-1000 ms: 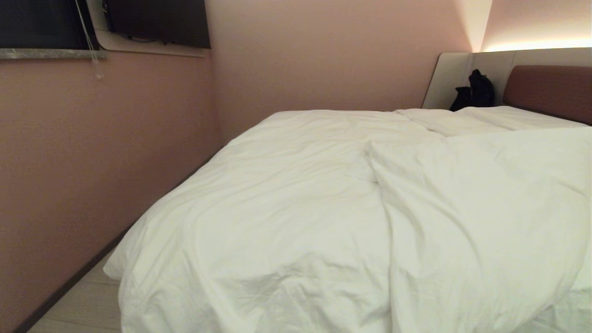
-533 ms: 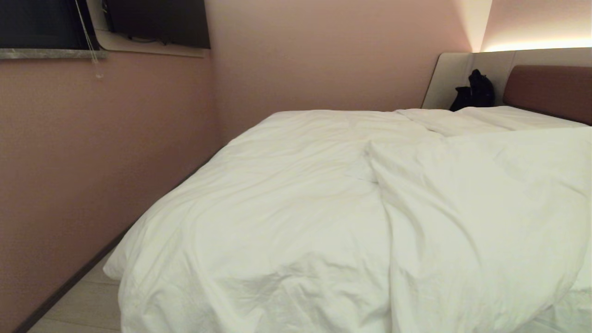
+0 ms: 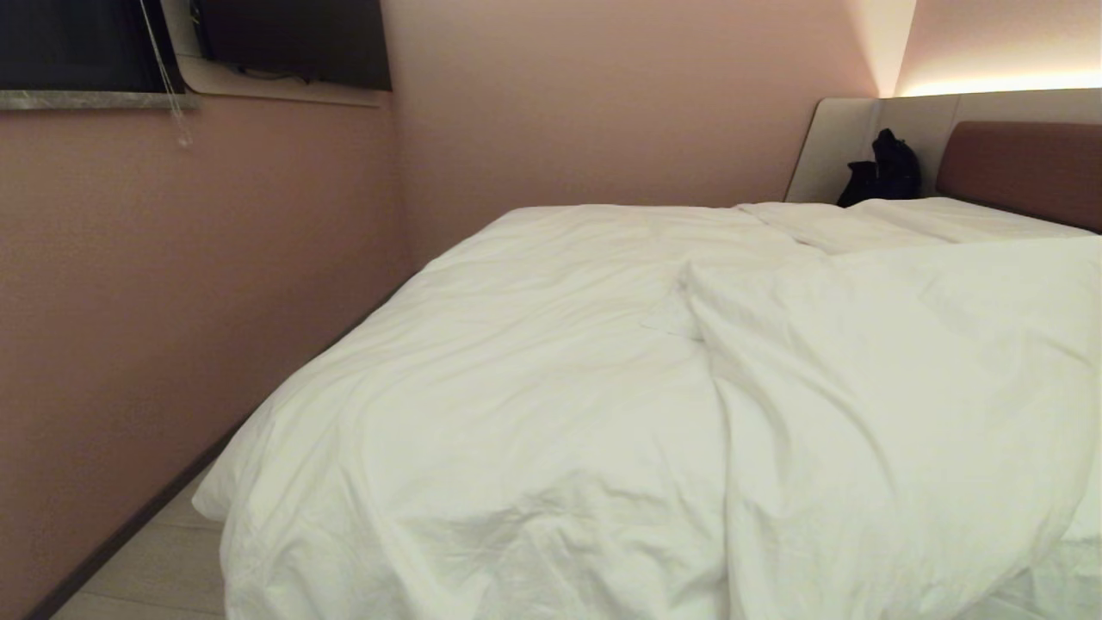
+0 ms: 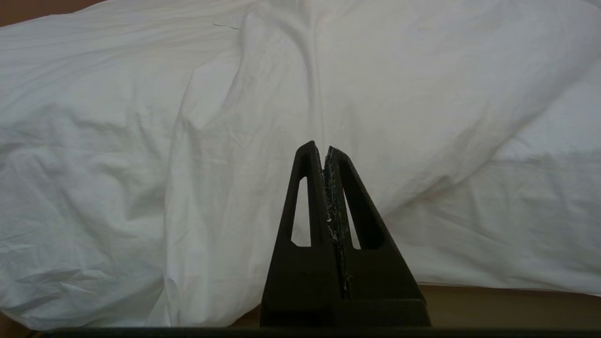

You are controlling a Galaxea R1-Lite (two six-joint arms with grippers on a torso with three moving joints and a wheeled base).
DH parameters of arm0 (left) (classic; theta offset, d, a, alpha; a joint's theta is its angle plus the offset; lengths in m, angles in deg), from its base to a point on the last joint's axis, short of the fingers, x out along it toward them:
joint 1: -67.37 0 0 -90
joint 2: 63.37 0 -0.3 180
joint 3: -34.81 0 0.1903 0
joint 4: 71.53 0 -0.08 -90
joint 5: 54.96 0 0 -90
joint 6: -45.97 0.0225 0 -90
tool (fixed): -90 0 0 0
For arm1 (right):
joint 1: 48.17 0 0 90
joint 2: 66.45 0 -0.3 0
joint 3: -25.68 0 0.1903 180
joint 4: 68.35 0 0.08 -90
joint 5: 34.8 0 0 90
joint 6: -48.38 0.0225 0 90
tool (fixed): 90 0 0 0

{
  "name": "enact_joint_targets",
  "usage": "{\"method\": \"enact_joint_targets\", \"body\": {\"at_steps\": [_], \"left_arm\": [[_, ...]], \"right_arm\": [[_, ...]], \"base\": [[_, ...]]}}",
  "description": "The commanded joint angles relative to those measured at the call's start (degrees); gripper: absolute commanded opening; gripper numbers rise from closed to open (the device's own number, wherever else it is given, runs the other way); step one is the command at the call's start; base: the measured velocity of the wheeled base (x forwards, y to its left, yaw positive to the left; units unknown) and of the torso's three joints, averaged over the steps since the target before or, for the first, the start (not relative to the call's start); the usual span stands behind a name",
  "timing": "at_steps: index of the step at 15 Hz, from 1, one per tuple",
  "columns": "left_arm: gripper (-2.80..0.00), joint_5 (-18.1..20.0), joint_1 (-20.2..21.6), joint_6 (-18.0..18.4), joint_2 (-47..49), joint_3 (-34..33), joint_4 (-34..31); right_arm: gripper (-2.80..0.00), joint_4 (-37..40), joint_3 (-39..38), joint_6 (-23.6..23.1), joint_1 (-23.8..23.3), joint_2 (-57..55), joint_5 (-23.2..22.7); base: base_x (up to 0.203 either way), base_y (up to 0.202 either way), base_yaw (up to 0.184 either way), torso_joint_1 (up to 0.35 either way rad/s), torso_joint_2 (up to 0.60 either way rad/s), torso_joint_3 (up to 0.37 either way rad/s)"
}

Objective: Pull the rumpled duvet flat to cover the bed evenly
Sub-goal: Hold the folded corner of the quilt

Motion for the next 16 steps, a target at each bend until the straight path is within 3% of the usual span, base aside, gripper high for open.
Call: {"method": "enact_joint_targets", "body": {"at_steps": [1, 5, 13, 16], "left_arm": [[-2.8, 0.02, 0.02, 0.01, -0.02, 0.04, -0.01], [-2.8, 0.02, 0.02, 0.09, -0.02, 0.04, -0.01], [-2.8, 0.11, 0.02, -0.34, -0.02, -0.05, 0.08], [-2.8, 0.02, 0.02, -0.08, -0.02, -0.05, -0.01]], "right_arm": [[-2.8, 0.02, 0.0, 0.0, 0.02, 0.01, 0.01], [-2.8, 0.02, 0.0, 0.0, 0.02, 0.01, 0.01], [-2.8, 0.02, 0.0, 0.0, 0.02, 0.01, 0.01], [-2.8, 0.02, 0.0, 0.0, 0.02, 0.01, 0.01]], "base": [[0.0, 0.0, 0.0, 0.0, 0.0, 0.0], [0.0, 0.0, 0.0, 0.0, 0.0, 0.0], [-0.168, 0.0, 0.0, 0.003, 0.0, 0.003], [0.0, 0.0, 0.0, 0.0, 0.0, 0.0]]}}
